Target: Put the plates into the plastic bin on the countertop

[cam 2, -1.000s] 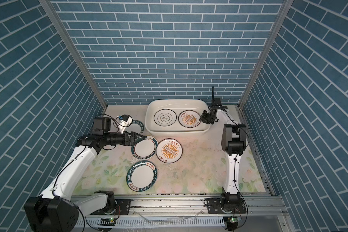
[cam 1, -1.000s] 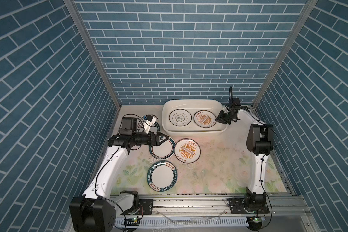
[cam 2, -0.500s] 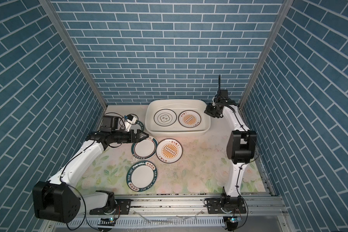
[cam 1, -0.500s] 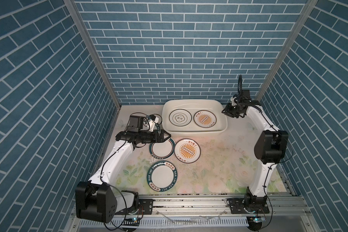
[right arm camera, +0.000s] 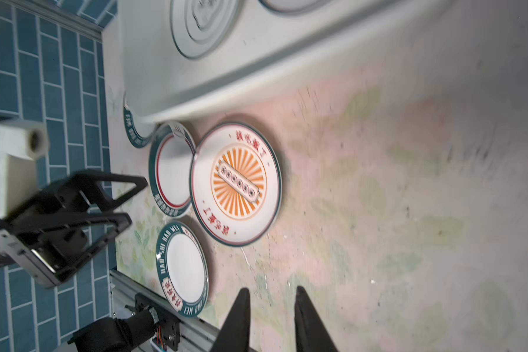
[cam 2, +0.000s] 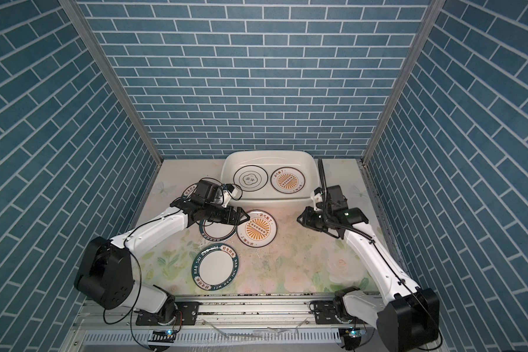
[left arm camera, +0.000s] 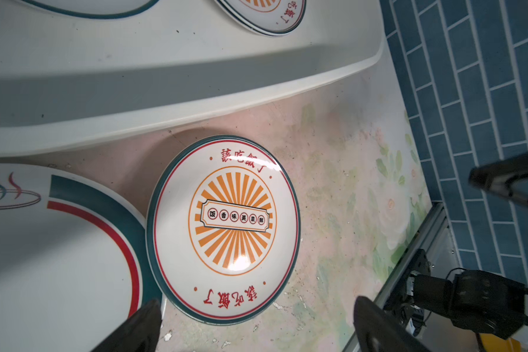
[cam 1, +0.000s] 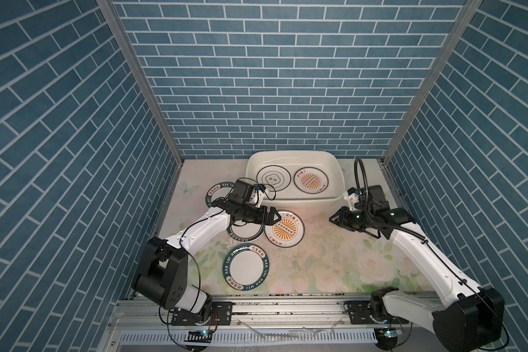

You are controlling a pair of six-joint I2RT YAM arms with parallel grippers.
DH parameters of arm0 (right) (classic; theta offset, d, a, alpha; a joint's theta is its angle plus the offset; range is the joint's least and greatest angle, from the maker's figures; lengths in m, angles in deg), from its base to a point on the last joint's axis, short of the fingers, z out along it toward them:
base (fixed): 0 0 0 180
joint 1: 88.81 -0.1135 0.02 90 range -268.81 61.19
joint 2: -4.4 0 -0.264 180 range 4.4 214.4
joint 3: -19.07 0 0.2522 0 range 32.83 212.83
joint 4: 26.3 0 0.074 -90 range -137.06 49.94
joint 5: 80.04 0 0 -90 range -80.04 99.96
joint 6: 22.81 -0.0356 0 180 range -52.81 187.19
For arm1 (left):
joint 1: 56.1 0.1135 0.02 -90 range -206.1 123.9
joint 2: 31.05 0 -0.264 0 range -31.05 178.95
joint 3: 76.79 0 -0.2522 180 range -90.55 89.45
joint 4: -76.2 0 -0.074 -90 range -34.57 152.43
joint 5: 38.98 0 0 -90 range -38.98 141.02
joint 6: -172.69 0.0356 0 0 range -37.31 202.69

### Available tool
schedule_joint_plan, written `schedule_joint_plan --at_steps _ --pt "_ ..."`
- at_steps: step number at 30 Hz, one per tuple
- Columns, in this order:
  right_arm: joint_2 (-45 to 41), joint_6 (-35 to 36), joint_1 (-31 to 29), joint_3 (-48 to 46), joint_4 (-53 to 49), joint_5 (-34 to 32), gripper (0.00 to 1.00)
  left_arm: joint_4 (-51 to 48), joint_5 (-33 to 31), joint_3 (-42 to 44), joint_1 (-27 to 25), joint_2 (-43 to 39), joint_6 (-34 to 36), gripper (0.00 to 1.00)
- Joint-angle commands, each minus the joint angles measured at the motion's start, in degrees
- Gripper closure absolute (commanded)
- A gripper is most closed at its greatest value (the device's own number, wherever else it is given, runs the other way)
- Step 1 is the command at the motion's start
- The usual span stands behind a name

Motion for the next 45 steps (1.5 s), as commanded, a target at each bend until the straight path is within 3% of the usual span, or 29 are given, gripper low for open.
schedule_joint_plan --at_steps 1,8,22,45 --pt "-6.18 -9.90 -1.06 -8.17 10.71 3.03 0.73 1.55 -5.68 0.67 -0.33 1.82 -0.99 0.01" --pt "-4.31 -14.84 -1.30 -18.80 24.20 4.48 0.73 2.58 -7.35 1.34 -0.53 5.04 -0.96 0.01" --pt "5.91 -18.65 -1.30 -24.33 42.03 2.60 0.72 3.31 -1.85 0.34 -2.00 11.94 -0.85 0.00" --pt "17.11 -18.90 -0.25 -23.66 50.93 2.22 0.71 1.42 -0.29 -3.50 -5.76 14.11 0.09 0.00"
